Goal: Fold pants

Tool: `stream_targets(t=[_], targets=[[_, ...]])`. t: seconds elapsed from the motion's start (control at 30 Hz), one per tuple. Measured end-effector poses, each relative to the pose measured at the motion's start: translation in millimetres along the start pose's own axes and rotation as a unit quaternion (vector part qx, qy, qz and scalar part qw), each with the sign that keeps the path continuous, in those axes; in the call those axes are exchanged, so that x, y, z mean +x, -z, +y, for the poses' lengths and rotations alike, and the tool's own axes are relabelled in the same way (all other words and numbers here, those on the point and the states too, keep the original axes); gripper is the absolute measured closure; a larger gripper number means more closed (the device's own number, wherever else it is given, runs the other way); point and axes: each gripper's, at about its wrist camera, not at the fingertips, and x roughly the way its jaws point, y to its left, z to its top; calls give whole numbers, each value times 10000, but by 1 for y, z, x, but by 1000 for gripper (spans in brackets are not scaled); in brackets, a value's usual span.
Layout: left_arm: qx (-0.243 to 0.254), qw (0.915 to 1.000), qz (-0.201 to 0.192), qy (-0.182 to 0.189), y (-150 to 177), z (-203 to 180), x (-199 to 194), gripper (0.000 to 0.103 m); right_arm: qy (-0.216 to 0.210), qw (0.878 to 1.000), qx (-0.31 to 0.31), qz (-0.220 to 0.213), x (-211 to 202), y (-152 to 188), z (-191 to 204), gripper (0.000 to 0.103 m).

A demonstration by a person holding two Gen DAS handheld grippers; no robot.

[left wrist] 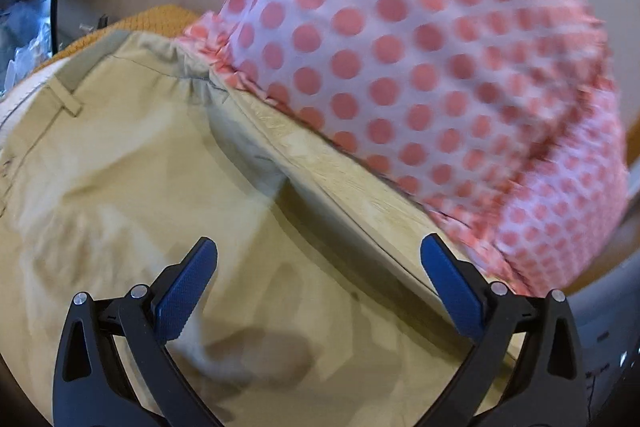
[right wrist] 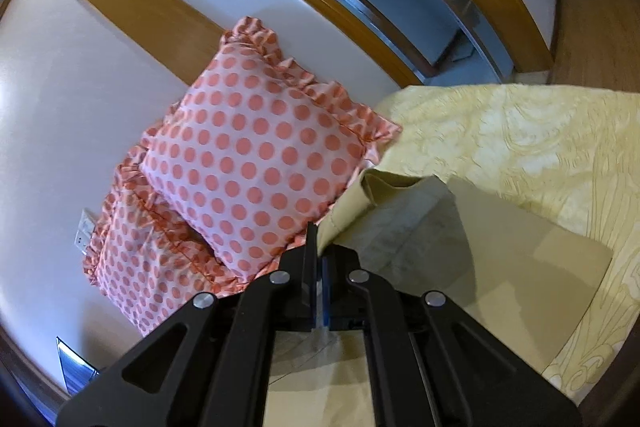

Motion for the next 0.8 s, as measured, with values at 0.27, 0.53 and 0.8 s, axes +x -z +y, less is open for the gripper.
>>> stream_targets(t=[0.27, 0.53, 0.8], targets=[[-490, 9980, 393, -105, -31, 20, 41, 91, 82, 9999, -70, 90, 6, -2, -6, 102], [561, 9953, -683, 388, 59, 39, -142, 92, 397, 9991, -162, -33, -19, -6, -32, 102], [388, 9985, -390, 22, 192, 96, -184, 92, 983, 9939, 248, 424, -23, 20, -87, 102]])
